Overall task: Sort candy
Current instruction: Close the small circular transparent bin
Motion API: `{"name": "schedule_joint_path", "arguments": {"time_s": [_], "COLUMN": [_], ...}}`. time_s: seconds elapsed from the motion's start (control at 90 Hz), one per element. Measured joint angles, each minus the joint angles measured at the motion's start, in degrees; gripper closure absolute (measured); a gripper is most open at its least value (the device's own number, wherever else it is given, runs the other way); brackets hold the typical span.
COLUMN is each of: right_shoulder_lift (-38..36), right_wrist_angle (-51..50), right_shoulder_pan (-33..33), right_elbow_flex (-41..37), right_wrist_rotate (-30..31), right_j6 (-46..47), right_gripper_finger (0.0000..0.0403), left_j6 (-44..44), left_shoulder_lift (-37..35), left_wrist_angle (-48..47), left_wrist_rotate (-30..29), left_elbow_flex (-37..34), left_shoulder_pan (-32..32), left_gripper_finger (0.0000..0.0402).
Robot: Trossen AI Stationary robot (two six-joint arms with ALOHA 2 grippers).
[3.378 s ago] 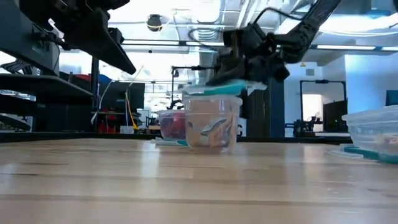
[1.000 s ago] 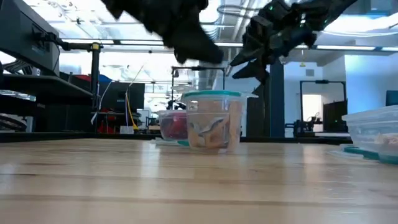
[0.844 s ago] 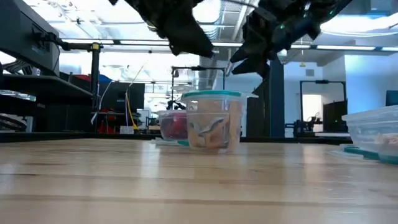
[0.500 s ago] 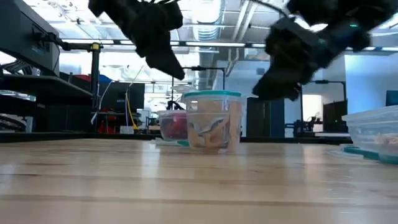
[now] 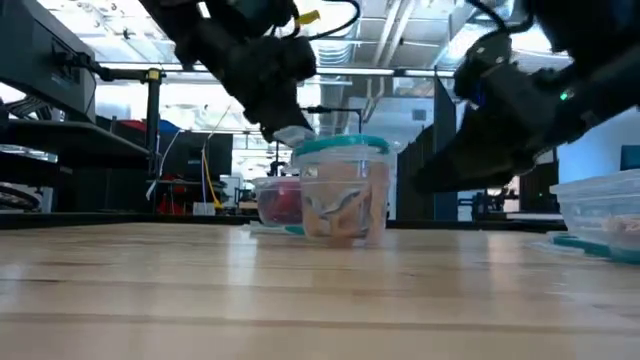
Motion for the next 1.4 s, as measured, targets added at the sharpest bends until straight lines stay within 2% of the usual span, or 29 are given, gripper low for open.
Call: {"name": "schedule_joint_path", "arguments": {"time_s": [0.189,0.322,0.467,1.011,1.4], "right_shoulder_lift": [4.7,4.9,4.9,4.9,4.9], "right_wrist_angle": [5.5,6.8,6.5,8.2,8.0], "right_shoulder_pan": [-2.4,-4.6,-6.6,-7.3,-7.3], "right_elbow_flex": [0.1,0.9,1.3,1.4,1.4], "right_wrist_rotate": [-3.2,-3.2,-3.9,-3.3,-3.9], "right_j6": [0.0,-0.4,-2.2,-1.7,-1.6], "right_gripper_finger": [0.0226,0.0226,0.0226,0.0226,0.0226], "left_j6": [-0.1,-0.8,-1.0,-3.6,-3.8], "left_shoulder_lift": [0.5,1.7,3.2,3.5,5.3], "left_wrist_angle": [1.1,1.4,1.8,3.0,4.4], "left_wrist_rotate": [-0.2,2.9,2.9,2.7,1.6], "left_elbow_flex": [0.0,0.1,0.1,3.5,3.6], "left_shoulder_pan": [0.0,-0.2,-0.9,-5.5,-5.6], "left_gripper_finger": [0.0295,0.0295,0.0295,0.0295,0.0295]}}
